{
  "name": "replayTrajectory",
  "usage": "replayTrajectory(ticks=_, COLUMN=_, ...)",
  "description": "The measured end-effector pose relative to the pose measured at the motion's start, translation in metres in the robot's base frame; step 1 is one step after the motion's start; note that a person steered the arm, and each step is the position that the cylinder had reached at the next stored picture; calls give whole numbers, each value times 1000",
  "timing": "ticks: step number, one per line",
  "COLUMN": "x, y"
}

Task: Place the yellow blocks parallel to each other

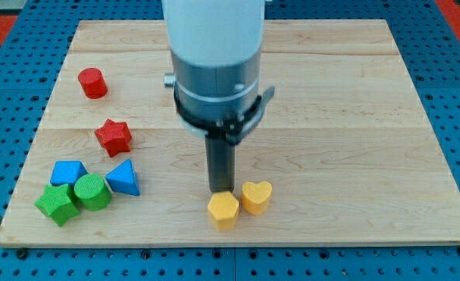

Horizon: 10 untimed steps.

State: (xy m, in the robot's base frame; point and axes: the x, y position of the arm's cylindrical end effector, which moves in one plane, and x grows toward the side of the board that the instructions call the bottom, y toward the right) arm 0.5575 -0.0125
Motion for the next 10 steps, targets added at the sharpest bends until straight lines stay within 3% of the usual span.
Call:
replayTrajectory(ticks=2, x=-48, y=33)
replayTrajectory(ticks=4, x=-11, y=57)
replayTrajectory(ticks=5, x=-2, y=103)
replayTrajectory(ticks=6, x=61, y=143)
replayTrajectory(ticks=8, x=62, y=67)
replayTrajectory(ticks=10, x=61, y=36)
